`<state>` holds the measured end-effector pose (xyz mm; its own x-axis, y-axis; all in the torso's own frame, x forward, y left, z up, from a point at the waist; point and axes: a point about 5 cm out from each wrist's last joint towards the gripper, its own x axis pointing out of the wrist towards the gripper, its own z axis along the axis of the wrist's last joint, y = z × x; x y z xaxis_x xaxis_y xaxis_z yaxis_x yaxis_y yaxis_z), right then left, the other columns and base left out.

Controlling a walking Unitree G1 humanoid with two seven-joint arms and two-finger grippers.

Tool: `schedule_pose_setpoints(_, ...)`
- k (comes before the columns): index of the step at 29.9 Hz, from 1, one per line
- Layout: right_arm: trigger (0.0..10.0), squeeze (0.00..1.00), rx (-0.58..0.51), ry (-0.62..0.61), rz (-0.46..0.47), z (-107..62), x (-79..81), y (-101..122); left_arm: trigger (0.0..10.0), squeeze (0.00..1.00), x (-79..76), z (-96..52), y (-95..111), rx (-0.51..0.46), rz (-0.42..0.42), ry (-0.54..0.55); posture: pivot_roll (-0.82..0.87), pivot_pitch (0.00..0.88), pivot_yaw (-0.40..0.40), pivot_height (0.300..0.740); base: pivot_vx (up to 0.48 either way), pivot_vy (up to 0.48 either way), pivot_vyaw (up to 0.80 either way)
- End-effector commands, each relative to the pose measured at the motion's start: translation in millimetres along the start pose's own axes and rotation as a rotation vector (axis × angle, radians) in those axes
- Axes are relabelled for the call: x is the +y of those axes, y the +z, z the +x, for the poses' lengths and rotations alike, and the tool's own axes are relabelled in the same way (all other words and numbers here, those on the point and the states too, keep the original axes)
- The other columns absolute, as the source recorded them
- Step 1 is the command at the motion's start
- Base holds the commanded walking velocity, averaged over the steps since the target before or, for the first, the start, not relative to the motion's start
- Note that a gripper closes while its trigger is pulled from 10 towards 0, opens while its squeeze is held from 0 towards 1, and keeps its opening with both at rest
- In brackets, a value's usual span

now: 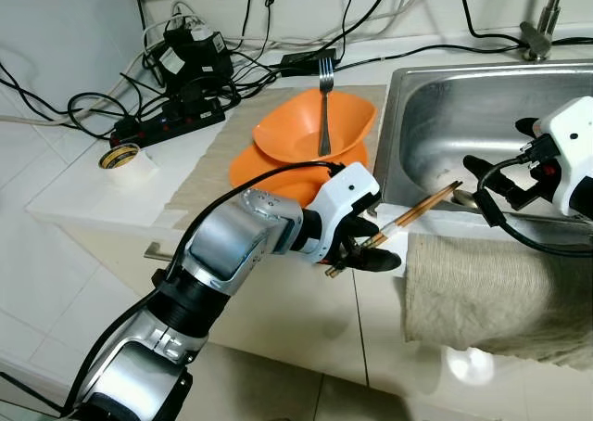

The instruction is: Kitchen organization

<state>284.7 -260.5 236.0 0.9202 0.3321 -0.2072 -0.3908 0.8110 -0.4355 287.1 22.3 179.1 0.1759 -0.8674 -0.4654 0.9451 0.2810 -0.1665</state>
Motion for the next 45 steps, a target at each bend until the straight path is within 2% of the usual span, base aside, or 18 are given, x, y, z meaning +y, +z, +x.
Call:
schedule_pose_setpoints(1, 10.0, 0.00, -0.025, 0.019, -0.012, 3.4, 4.1, 6, 10.0, 0.00, 3.2, -3.3, -2, 0.017, 0.012, 0.028, -0.08, 0.000, 0.211, 0.740, 0.000, 0.000, 0.00)
schedule_pose_setpoints(10, 10.0, 0.00, -0.027, 0.017, -0.011, 3.0, 4.4, 6, 10.0, 0.00, 8.5, -2.4, 0, 0.022, 0.054, 0.053, -0.08, 0.000, 0.215, 0.740, 0.000, 0.000, 0.00)
schedule_pose_setpoints(11, 10.0, 0.00, -0.026, 0.016, -0.011, 2.8, 4.4, 6, 0.0, 0.00, 8.5, -1.9, -1, 0.023, 0.063, 0.047, -0.08, 0.000, 0.216, 0.740, 0.000, 0.000, 0.00)
schedule_pose_setpoints(20, 10.0, 0.00, -0.026, 0.010, -0.007, 2.0, 4.2, 6, 0.0, 0.00, 11.3, 0.5, -8, 0.031, 0.082, 0.029, -0.08, 0.000, 0.218, 0.740, 0.000, 0.000, 0.00)
schedule_pose_setpoints(38, 10.0, 0.00, -0.028, 0.009, -0.006, 2.1, 4.3, 6, 0.0, 0.00, 8.2, 1.2, -7, 0.021, 0.107, -0.021, -0.08, 0.007, 0.221, 0.740, 0.000, 0.000, 0.00)
schedule_pose_setpoints(39, 10.0, 0.00, -0.028, 0.008, -0.006, 2.1, 4.3, 6, 0.0, 0.00, 7.9, 1.3, -6, 0.013, 0.106, -0.025, -0.08, 0.007, 0.221, 0.740, 0.000, 0.000, 0.00)
schedule_pose_setpoints(40, 10.0, 0.00, -0.028, 0.005, -0.003, 2.0, 3.9, 6, 0.0, 0.00, 7.2, -0.7, 3, -0.040, 0.088, -0.033, -0.08, 0.007, 0.219, 0.740, 0.000, 0.000, 0.00)
schedule_pose_setpoints(45, 10.0, 0.00, -0.027, 0.002, 0.000, 1.9, 3.5, 5, 0.0, 0.00, 8.3, -5.4, 16, -0.116, 0.053, -0.028, -0.08, 0.007, 0.218, 0.740, 0.000, 0.000, 0.00)
